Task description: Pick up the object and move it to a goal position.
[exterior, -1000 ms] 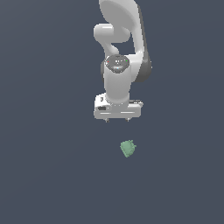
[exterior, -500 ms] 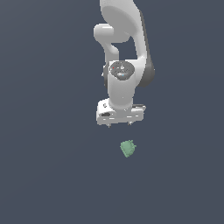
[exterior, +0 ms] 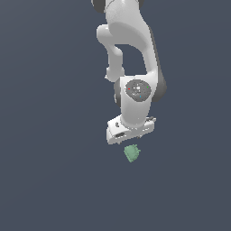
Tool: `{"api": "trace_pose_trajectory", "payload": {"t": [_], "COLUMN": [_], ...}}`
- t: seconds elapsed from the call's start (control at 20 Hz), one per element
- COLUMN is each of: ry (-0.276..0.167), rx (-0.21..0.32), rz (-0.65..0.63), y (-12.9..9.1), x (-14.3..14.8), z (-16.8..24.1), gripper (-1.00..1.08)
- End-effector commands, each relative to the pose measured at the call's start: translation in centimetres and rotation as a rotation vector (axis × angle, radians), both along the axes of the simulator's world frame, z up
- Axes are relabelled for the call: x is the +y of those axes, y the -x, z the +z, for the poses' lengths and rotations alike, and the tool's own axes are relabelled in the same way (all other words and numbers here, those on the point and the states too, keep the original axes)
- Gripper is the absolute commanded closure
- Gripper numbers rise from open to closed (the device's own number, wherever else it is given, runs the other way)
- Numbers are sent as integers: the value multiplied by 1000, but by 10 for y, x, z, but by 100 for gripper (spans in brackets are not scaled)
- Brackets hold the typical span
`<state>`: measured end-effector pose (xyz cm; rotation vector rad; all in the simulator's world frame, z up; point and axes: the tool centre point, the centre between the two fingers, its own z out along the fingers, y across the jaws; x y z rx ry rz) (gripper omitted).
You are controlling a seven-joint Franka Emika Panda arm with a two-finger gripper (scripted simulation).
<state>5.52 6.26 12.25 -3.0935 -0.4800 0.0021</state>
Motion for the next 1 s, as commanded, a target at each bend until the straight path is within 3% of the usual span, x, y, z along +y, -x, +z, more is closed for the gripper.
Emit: {"api": "trace_pose_trajectory", "payload": {"t": [0.0, 0.45, 0.95], "ry": [4, 10, 10], "rx": [-1, -4, -3], "rz": [52, 155, 162], "y": [-10, -28, -28], "x": [7, 21, 22], "z": [-8, -24, -36], "gripper": [-92, -92, -92]}}
